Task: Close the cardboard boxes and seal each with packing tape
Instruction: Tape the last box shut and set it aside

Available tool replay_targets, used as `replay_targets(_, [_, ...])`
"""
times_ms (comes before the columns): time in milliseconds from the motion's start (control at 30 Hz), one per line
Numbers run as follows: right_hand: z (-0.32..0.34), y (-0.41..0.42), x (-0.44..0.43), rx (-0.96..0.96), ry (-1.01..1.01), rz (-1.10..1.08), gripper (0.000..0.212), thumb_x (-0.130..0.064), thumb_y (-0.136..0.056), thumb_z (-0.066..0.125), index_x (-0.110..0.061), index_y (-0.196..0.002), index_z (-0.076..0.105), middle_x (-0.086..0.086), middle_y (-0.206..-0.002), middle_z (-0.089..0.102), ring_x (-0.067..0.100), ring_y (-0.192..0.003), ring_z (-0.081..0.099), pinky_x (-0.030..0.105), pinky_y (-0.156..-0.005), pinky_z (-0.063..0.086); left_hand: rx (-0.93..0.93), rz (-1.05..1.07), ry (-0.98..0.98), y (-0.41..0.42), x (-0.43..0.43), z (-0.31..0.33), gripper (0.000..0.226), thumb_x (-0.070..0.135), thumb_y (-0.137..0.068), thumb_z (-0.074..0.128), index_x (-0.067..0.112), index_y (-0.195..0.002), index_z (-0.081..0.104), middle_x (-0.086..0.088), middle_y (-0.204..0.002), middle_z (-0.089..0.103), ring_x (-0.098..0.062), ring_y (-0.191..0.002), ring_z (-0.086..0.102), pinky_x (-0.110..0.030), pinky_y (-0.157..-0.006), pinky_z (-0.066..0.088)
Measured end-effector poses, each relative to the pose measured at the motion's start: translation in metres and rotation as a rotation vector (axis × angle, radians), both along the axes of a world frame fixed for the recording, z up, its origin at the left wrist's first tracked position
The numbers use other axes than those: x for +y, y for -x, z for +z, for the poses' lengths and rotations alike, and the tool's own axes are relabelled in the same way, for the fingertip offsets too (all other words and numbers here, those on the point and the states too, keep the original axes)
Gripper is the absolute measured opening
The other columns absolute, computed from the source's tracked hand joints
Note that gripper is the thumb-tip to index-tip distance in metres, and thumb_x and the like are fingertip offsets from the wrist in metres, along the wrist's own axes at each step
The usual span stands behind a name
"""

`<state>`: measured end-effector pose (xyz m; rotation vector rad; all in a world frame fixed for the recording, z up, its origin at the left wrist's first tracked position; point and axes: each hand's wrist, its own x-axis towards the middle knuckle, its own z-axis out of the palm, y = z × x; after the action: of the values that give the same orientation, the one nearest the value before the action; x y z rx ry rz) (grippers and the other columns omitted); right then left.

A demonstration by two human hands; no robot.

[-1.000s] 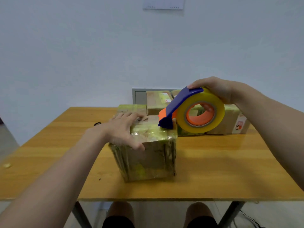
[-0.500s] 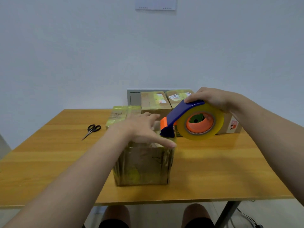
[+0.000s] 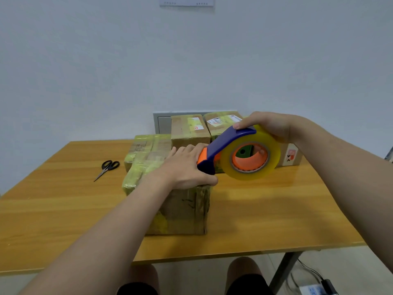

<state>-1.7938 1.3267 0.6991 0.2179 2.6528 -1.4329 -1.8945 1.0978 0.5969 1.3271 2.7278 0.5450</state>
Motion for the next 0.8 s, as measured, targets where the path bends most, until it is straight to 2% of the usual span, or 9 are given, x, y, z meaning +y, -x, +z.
replay_targets(67, [0.001, -0.007, 0.012, 0.013, 0.037, -0.031, 0.065, -0.053, -0.065, 0.078, -0.011, -0.113, 0.069, 0.014, -0.102, 0.076, 0.028, -0.084, 0.072, 0.044, -0.083, 0.056, 0.039, 0.014, 0.138, -0.003, 0.000, 0.004, 0.103, 0.084, -0.062, 0.036, 0.037, -0.153, 0.030, -0.001, -0.143, 0.043, -0.028, -0.133, 0.038, -0.054, -0.119, 0.025])
replay_targets(133, [0.004, -0.016, 0.024, 0.010, 0.063, -0.047, 0.058, -0.048, -0.069, 0.076, -0.009, -0.112, 0.070, 0.014, -0.100, 0.076, 0.028, -0.082, 0.071, 0.043, -0.083, 0.055, 0.058, 0.025, 0.226, -0.007, 0.002, 0.008, 0.110, 0.085, -0.058, 0.023, 0.040, -0.159, 0.024, -0.005, -0.150, 0.036, -0.031, -0.139, 0.031, -0.055, -0.121, 0.019])
replay_targets(300, [0.000, -0.031, 0.035, 0.030, 0.083, -0.058, 0.038, -0.044, -0.074, 0.069, -0.015, -0.099, 0.075, 0.012, -0.094, 0.076, 0.024, -0.076, 0.071, 0.038, -0.075, 0.057, 0.059, 0.017, 0.257, -0.008, 0.005, 0.011, 0.107, 0.085, -0.058, 0.021, 0.052, -0.159, 0.013, -0.007, -0.149, 0.035, -0.033, -0.139, 0.029, -0.057, -0.120, 0.017])
replay_targets(367, [-0.002, -0.032, 0.030, 0.025, 0.073, -0.051, 0.018, -0.038, -0.076, 0.075, -0.022, -0.082, 0.080, 0.008, -0.087, 0.076, 0.021, -0.070, 0.070, 0.036, -0.072, 0.056, 0.060, 0.012, 0.261, -0.007, 0.006, 0.010, 0.106, 0.085, -0.058, 0.022, 0.053, -0.158, 0.011, -0.006, -0.149, 0.035, -0.033, -0.138, 0.029, -0.058, -0.120, 0.017])
replay_targets(400, [-0.003, -0.032, 0.028, 0.020, 0.061, -0.043, 0.015, -0.038, -0.078, 0.074, -0.025, -0.073, 0.080, 0.005, -0.080, 0.075, 0.019, -0.066, 0.068, 0.036, -0.072, 0.054, 0.061, 0.009, 0.261, -0.007, 0.006, 0.010, 0.106, 0.086, -0.058, 0.022, 0.053, -0.158, 0.011, -0.005, -0.149, 0.035, -0.032, -0.139, 0.029, -0.058, -0.120, 0.017])
replay_targets(533, [-0.005, -0.027, 0.019, 0.009, -0.038, -0.064, 0.044, -0.034, -0.096, 0.060, -0.026, -0.054, 0.073, 0.000, -0.063, 0.069, 0.016, -0.055, 0.063, 0.037, -0.075, 0.048, 0.067, 0.009, 0.266, -0.009, 0.004, 0.010, 0.109, 0.088, -0.057, 0.019, 0.053, -0.160, 0.010, -0.006, -0.150, 0.034, -0.032, -0.139, 0.028, -0.056, -0.120, 0.018])
replay_targets(667, [-0.005, -0.019, 0.011, 0.017, -0.187, -0.046, 0.048, -0.037, -0.098, 0.059, -0.028, -0.052, 0.071, -0.003, -0.061, 0.068, 0.009, -0.052, 0.061, 0.036, -0.075, 0.047, 0.068, -0.031, 0.201, -0.012, 0.000, 0.010, 0.105, 0.096, -0.060, 0.020, 0.059, -0.157, 0.005, -0.006, -0.148, 0.038, -0.030, -0.139, 0.031, -0.059, -0.119, 0.018])
replay_targets(800, [0.006, -0.016, 0.003, -0.016, -0.278, -0.037, 0.041, -0.042, -0.096, 0.061, -0.021, -0.063, 0.074, 0.001, -0.066, 0.071, 0.011, -0.054, 0.063, 0.035, -0.074, 0.048, 0.005, -0.067, 0.059, -0.013, -0.004, 0.006, 0.080, 0.096, -0.076, 0.014, 0.064, -0.150, 0.015, -0.005, -0.156, 0.039, -0.027, -0.149, 0.030, -0.067, -0.121, 0.009])
